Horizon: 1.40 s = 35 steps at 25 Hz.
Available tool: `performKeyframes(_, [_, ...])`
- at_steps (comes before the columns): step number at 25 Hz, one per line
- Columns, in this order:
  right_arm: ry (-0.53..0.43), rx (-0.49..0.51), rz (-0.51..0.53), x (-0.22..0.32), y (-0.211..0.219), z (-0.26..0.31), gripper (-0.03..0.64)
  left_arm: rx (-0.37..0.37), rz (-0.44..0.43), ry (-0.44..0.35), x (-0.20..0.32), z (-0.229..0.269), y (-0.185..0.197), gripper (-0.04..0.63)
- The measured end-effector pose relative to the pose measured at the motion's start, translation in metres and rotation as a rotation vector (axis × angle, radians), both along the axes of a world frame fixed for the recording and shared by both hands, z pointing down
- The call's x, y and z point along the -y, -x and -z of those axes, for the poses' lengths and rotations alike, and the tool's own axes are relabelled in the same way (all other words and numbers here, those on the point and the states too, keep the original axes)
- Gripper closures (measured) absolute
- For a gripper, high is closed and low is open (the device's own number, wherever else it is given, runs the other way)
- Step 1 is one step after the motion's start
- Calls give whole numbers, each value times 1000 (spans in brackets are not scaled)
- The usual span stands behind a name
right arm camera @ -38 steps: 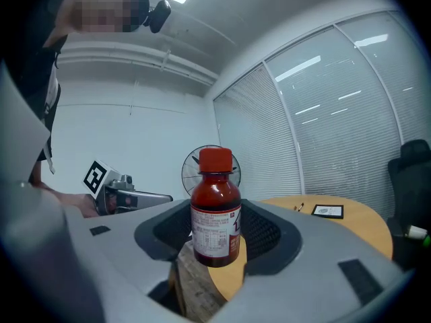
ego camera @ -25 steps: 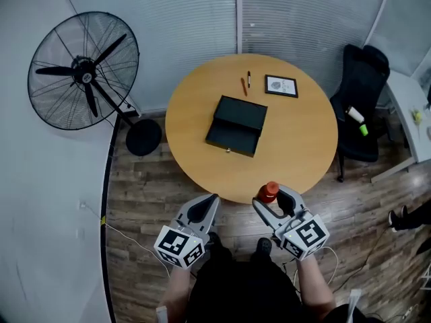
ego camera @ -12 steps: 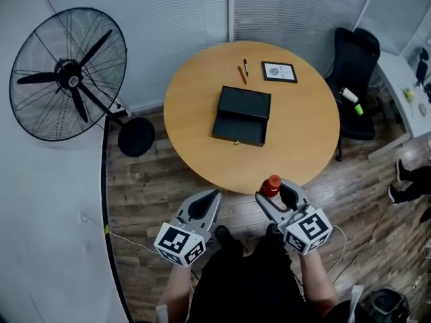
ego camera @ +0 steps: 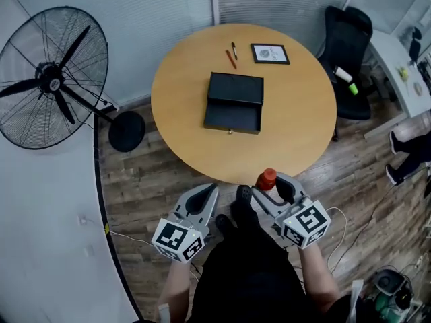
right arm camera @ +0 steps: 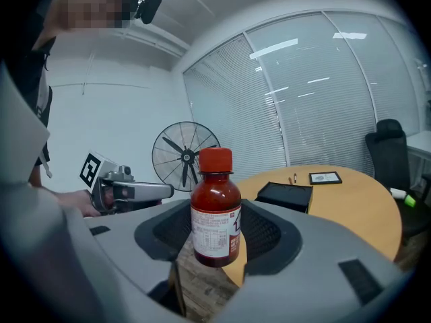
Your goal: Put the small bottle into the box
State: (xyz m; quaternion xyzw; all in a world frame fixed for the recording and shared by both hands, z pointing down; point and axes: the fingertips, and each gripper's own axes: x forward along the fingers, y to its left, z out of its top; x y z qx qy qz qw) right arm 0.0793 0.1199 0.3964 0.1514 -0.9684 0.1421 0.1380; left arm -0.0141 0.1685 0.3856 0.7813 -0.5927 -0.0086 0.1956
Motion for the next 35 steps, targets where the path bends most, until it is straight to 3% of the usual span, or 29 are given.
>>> performKeyframes(11, [42, 10, -2, 68, 30, -15, 390, 52, 22, 42, 51, -2, 25, 598])
performKeyframes(23, [93, -2, 85, 140, 58, -36, 390, 81, 57, 49, 135, -7, 25, 598])
performKeyframes(35, [161, -81, 96, 156, 88, -71, 390, 82, 62, 120, 152, -30, 43, 598])
